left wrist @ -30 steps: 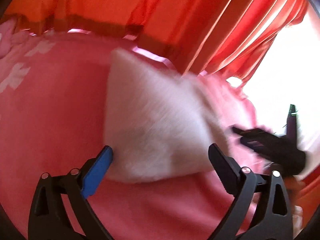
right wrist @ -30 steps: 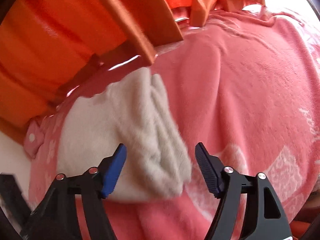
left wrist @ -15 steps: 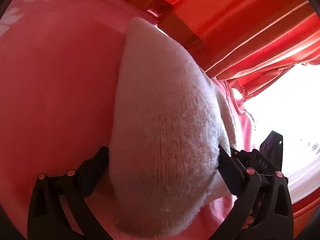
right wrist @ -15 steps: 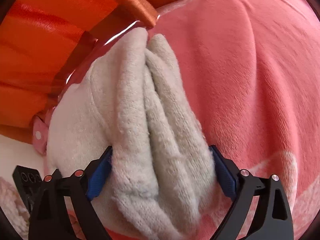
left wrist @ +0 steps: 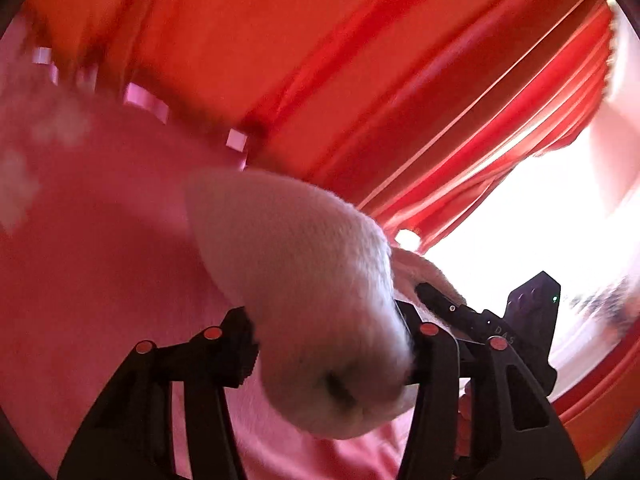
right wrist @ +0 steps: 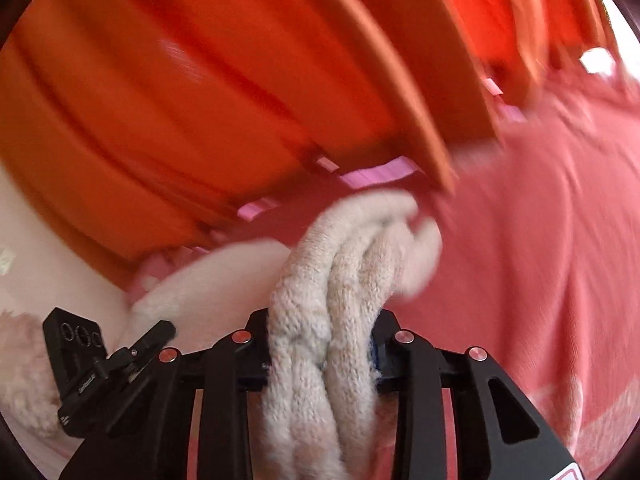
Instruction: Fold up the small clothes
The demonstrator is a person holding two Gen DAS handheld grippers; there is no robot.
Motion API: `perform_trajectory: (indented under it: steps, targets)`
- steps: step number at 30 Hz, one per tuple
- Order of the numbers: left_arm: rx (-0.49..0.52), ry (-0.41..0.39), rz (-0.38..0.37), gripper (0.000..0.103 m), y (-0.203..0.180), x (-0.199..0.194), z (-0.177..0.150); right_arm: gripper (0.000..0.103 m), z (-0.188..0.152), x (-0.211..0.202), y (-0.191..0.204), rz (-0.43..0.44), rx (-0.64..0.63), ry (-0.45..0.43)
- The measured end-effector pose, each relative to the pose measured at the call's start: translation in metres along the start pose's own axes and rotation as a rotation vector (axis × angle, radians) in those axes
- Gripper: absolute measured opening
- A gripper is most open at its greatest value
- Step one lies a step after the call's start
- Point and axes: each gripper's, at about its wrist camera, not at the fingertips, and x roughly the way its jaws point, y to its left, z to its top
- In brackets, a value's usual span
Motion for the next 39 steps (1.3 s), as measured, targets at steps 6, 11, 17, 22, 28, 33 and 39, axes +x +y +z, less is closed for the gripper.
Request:
perform_trajectory:
  steps: [6,11,17,22,28,33,39]
  targets:
    - [0.174,-0.199,-0.003,0.055,-0.035,-0.09,0.055,0.033,0.03,-0.017,0.079,0.114,-0.123,-0.115]
    - [0.072,-0.161,0.186,0.088,0.035,-0.078,0.042,0.053,-0.005,0.071,0.048,0.087,-0.048,0.068]
    - [-0.316,-0.053,0.268,0.087,0.146,-0.054,-0.008,0.055,-0.059,0.15,-0.019,-0.062,0.152,0.291]
    - [-0.276,-0.087,0.264,0.093,0.145,-0.049,0.004,0.071,-0.039,0.167,-0.019,-0.033,0.17,0.231]
    - [-0.297,0.01,0.344,0.094,0.161,-0.025,-0.001,0.077,-0.063,0.217,-0.015,-0.045,0.136,0.396]
    - [-0.277,0.062,0.361,0.065,0.181,0.001,0.007,0.04,-0.059,0.235,0.007,-0.035,0.019,0.362]
    - [-0.063,-0.098,0.254,0.046,0.128,-0.019,0.041,0.029,-0.019,0.169,0.046,0.042,-0.08,0.093]
